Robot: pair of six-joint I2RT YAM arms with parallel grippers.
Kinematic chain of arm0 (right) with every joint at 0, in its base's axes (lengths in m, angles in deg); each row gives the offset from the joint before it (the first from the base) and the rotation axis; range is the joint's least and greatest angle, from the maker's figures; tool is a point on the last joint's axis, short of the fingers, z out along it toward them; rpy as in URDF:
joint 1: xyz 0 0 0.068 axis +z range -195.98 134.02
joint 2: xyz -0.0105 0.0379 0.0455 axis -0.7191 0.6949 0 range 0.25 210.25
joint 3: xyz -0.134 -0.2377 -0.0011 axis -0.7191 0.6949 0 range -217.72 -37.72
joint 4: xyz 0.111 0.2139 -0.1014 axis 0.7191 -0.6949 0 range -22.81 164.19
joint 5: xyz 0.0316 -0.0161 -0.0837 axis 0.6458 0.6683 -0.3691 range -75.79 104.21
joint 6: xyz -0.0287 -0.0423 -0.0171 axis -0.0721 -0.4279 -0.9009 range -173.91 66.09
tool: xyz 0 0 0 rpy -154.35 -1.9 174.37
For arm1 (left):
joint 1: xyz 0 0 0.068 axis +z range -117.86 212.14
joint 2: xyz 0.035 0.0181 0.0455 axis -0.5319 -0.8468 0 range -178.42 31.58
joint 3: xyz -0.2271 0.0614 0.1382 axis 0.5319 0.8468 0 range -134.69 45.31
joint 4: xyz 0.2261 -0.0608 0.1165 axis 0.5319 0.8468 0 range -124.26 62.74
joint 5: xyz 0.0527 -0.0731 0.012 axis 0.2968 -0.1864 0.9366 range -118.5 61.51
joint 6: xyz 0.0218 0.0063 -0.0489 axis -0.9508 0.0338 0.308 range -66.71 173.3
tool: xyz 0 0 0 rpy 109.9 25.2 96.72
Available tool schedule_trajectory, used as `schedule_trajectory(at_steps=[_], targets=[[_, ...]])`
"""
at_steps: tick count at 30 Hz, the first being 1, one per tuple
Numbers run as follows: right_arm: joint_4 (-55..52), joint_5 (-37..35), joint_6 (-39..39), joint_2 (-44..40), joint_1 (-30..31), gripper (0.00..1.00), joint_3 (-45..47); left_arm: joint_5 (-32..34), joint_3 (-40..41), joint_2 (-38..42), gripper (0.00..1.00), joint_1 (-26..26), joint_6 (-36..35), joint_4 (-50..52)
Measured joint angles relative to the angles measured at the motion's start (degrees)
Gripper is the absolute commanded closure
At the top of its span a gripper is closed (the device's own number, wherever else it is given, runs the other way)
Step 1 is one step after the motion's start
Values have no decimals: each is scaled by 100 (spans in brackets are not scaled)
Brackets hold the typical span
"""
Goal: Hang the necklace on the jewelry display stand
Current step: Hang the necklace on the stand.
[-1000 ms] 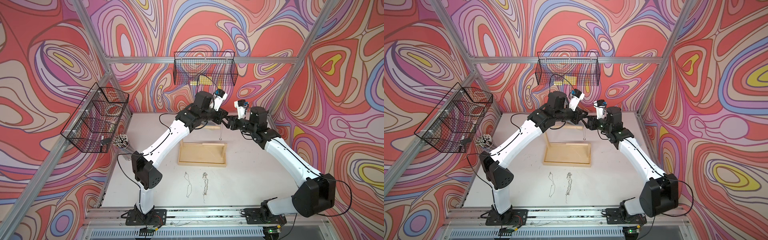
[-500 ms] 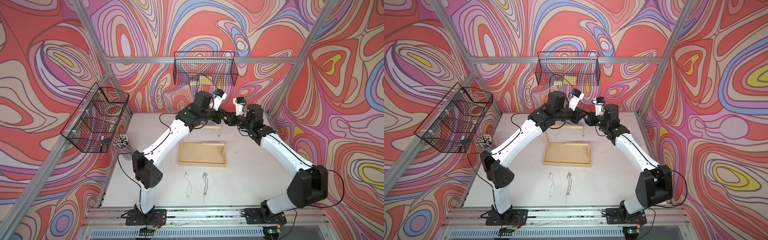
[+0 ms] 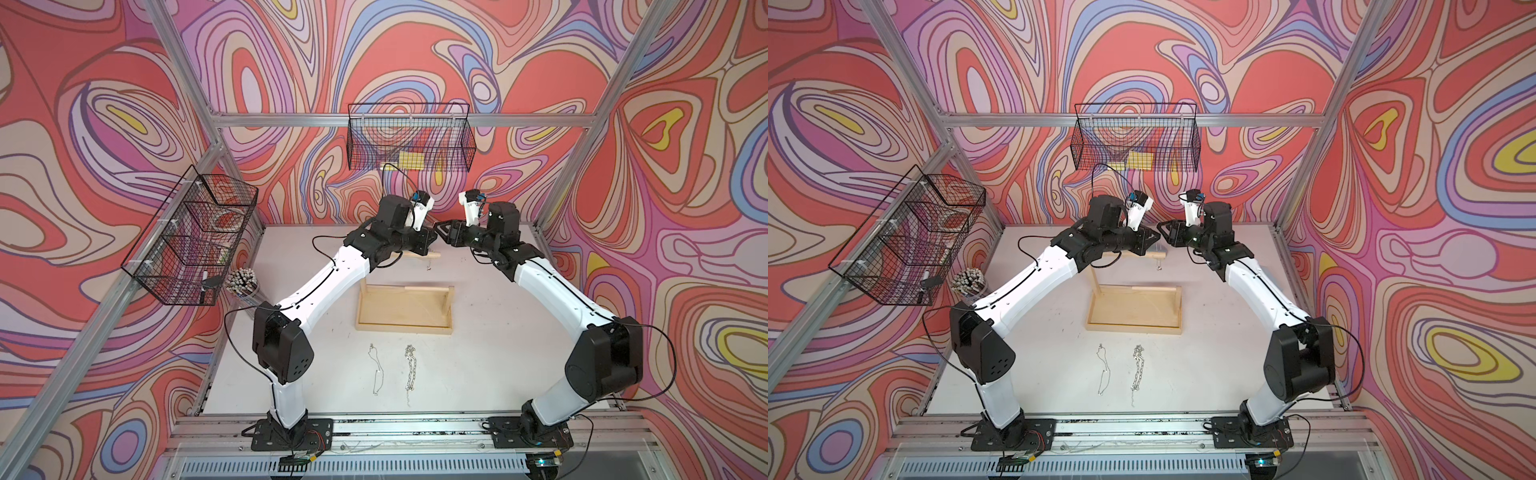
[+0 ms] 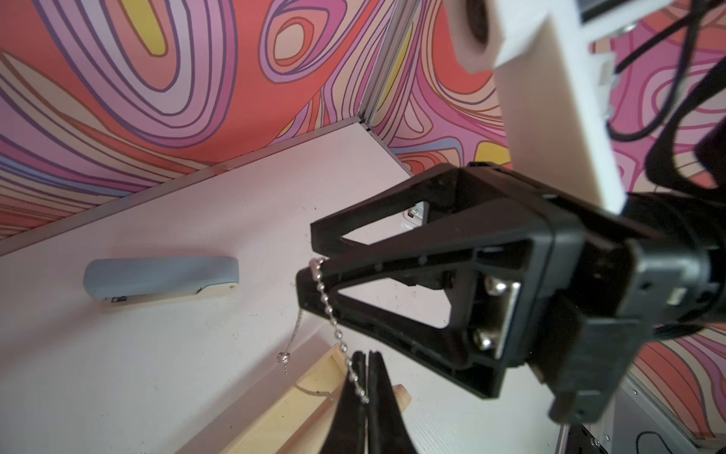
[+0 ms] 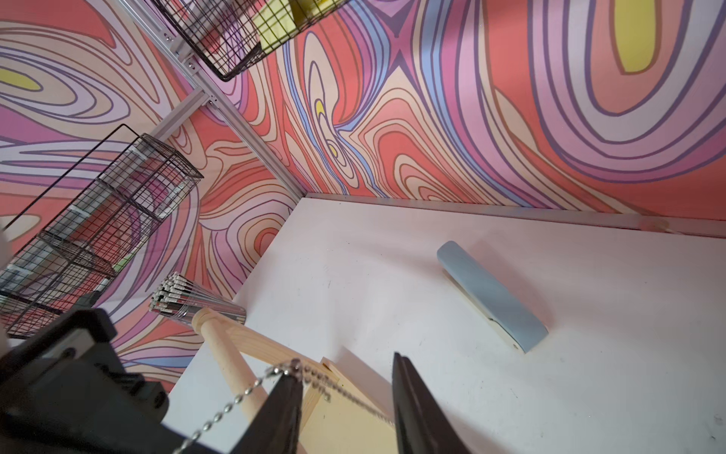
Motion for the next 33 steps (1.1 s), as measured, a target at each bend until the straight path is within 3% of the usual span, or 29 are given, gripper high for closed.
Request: schedule_trajectory(at_steps=[11, 23, 33], targets=[[-273, 109, -219, 494, 758, 59, -986, 509, 651, 651, 100, 256, 55, 20], [-756, 101, -295, 739, 894, 55, -1346, 1368, 968, 1344, 100, 833, 20, 420], [-1003, -7, -297, 704, 1005, 55, -1523, 1488, 1648, 1611, 100, 953, 9, 531]])
